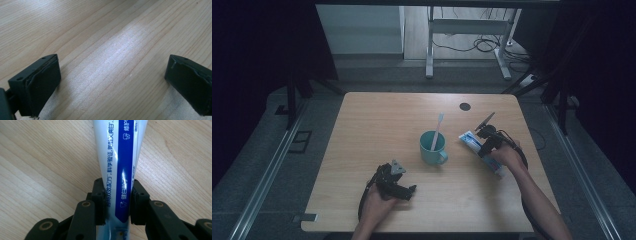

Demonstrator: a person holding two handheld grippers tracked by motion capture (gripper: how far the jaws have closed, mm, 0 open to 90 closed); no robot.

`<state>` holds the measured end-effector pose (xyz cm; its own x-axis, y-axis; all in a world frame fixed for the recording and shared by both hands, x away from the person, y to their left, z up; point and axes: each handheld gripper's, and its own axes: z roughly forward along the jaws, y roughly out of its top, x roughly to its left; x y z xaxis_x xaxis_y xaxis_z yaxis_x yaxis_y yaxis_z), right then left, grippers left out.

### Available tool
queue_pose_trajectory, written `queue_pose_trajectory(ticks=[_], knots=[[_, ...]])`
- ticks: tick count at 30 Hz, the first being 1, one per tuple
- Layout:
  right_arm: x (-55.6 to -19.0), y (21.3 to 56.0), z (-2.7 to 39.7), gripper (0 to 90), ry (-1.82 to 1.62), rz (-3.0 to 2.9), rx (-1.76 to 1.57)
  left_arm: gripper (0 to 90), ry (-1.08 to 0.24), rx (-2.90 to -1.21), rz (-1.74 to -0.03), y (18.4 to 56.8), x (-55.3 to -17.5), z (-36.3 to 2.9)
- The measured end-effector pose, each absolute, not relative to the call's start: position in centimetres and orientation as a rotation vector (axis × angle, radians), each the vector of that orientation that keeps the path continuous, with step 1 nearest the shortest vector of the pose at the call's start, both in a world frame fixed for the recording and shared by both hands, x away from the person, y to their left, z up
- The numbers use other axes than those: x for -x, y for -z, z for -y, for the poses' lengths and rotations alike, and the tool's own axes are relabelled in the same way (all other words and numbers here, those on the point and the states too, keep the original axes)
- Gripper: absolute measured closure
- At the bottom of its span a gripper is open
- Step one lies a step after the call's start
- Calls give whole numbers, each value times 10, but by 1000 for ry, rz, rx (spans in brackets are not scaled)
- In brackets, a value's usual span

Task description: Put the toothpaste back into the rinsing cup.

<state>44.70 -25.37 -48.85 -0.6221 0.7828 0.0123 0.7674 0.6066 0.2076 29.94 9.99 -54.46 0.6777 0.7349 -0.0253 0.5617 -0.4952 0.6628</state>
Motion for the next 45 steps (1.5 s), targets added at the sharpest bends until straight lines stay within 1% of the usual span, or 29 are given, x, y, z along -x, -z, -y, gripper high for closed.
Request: queue_pose_trajectory(ticks=[19,31,45], knots=[[-426,466,257,702,-487,-2710,-1232,3,-344,-2236,-991,545,-299,-100],[-413,454,269,702,-626,-2654,-1197,3,-344,-2237,-991,545,-299,-100],[-396,433,266,705,-808,-2587,-1090,4,-344,-2235,-994,545,-299,-100]])
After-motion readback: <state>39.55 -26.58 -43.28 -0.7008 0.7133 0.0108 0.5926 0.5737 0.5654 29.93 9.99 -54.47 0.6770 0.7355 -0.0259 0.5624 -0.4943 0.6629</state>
